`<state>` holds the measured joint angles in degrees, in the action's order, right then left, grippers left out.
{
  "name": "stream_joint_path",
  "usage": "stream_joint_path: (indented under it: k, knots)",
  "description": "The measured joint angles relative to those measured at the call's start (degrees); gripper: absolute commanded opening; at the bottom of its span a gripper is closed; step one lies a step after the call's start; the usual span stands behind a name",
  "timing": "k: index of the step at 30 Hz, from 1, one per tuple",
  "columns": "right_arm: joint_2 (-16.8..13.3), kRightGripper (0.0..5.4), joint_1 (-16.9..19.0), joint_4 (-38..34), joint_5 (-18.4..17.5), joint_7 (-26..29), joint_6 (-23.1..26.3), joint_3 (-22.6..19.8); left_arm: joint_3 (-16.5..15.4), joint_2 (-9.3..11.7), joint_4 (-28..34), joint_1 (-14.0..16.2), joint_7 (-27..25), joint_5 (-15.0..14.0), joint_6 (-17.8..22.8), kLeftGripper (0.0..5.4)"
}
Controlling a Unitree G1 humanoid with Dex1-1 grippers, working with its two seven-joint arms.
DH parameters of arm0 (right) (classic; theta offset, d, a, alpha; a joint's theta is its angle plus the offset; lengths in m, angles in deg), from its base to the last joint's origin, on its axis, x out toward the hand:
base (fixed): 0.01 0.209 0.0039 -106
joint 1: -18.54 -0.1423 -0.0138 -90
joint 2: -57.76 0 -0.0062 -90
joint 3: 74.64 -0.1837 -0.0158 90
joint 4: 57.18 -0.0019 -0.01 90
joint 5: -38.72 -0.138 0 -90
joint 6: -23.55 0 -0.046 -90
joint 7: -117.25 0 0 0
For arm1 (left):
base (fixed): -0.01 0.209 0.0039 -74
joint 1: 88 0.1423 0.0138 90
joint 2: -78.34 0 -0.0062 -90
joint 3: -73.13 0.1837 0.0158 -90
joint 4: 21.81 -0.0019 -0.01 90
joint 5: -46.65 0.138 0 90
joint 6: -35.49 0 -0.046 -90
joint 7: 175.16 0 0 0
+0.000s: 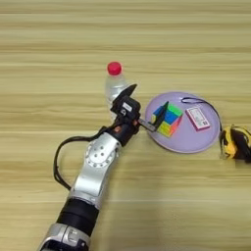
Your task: Move the objects on the table
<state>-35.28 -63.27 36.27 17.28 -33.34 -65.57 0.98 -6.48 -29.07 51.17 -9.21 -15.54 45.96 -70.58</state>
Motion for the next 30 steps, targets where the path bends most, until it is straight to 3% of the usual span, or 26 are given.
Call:
stream_joint_path:
  k: [7,12,19,30]
  knots:
    - [-0.6,5.4,-0.1,1.1,-0.3,4.7,-1.6,1.7,-0.1,0.0,-0.5,0.0,0.0,0.0,0.0,5.39]
    - [-0.6,5.4,2.8,-2.3,-0.3,7.3,-1.6,4.2,-0.6,0.0,-0.5,0.0,0.1,0.0,-0.1,5.39]
    - [-0.8,5.4,4.2,-4.5,-0.2,8.5,-1.7,5.3,-0.8,0.0,-0.5,0.0,0.1,0.0,-0.1,5.39]
    - [-1.8,5.4,3.9,0.0,12.1,5.7,-12.7,9.3,-1.1,0.0,-0.5,0.0,0.1,0.0,-0.1,5.39]
